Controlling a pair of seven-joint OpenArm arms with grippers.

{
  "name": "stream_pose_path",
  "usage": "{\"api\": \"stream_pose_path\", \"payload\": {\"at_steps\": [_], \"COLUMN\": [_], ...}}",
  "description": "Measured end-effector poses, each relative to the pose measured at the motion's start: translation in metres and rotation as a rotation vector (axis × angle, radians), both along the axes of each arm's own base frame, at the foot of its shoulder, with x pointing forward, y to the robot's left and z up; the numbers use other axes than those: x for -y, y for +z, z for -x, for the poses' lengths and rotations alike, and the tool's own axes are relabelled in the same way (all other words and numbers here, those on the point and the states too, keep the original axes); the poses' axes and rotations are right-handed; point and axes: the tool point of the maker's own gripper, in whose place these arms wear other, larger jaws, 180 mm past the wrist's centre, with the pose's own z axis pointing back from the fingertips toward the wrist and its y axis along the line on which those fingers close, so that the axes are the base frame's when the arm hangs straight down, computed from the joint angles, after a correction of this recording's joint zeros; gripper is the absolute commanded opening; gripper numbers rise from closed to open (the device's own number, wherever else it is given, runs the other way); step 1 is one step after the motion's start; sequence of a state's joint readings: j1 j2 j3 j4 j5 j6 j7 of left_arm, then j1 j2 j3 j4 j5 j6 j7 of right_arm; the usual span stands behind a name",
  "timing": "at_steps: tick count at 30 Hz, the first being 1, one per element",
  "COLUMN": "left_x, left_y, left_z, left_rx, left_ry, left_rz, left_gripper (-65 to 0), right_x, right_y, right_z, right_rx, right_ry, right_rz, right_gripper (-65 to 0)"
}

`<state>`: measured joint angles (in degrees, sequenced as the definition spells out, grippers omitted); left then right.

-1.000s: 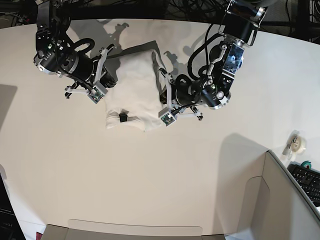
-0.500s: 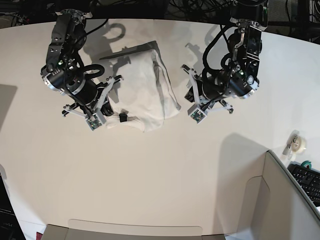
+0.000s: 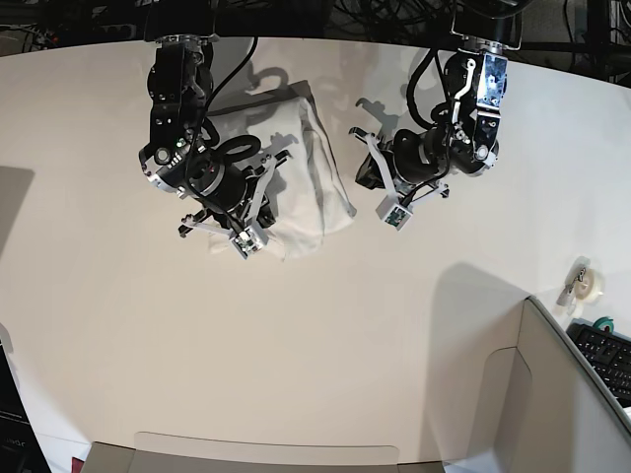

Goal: Layout the t-shirt on the table in an organized manner, then fold the t-shirt properly
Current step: 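Push the folded shirt bundle with both grippers toward the table edge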

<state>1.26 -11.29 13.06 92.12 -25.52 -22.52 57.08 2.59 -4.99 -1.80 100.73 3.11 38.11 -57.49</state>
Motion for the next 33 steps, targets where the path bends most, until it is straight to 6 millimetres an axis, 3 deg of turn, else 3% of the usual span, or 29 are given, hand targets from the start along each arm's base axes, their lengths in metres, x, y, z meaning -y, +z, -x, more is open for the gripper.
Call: {"api": "stream_pose_path", "payload": {"at_steps": [4,9,13,17,20,22,25,27,29,33], "left_x": [0.0,0.0,0.001,0.001,0.001,0.001,0.001,-0.002,-0.007,-0.055], "left_y": [-0.001,-0.001,-0.001,-0.001,-0.001,-0.001,0.001,0.004,0.011,0.031], "left_z": [-0.001,-0.001,-0.001,-0.001,-0.001,-0.001,-0.001,-0.002,-0.004,-0.011], "left_rx": [-0.003,-0.002,-0.003,-0.003,-0.003,-0.003,0.004,0.014,0.03,0.087], "left_ry": [0.004,0.005,0.005,0.005,0.005,0.005,0.004,0.004,0.007,0.128], "left_rz": [0.003,0.005,0.006,0.006,0.006,0.006,0.004,-0.011,-0.032,-0.086], "left_gripper": [-65.0,-65.0,-65.0,-65.0,-65.0,-65.0,-65.0,-65.0,-65.0,-65.0], "right_x": [-0.01,-0.067,-0.096,-0.099,-0.096,-0.099,-0.103,-0.101,-0.097,-0.102], "right_y": [-0.014,-0.021,-0.019,-0.023,-0.013,0.008,0.055,0.072,0.07,0.052], "right_z": [0.005,0.021,0.028,0.035,0.037,0.039,0.035,0.032,0.03,0.028], "right_rx": [-0.05,-0.08,-0.064,-0.076,-0.047,0.015,0.152,0.204,0.199,0.147], "right_ry": [0.01,0.151,0.216,0.227,0.225,0.238,0.24,0.232,0.226,0.236], "right_rz": [-0.006,-0.039,-0.09,-0.087,-0.08,-0.078,-0.13,-0.137,-0.122,-0.123], "right_gripper": [-65.0,-65.0,-65.0,-65.0,-65.0,-65.0,-65.0,-65.0,-65.0,-65.0]}}
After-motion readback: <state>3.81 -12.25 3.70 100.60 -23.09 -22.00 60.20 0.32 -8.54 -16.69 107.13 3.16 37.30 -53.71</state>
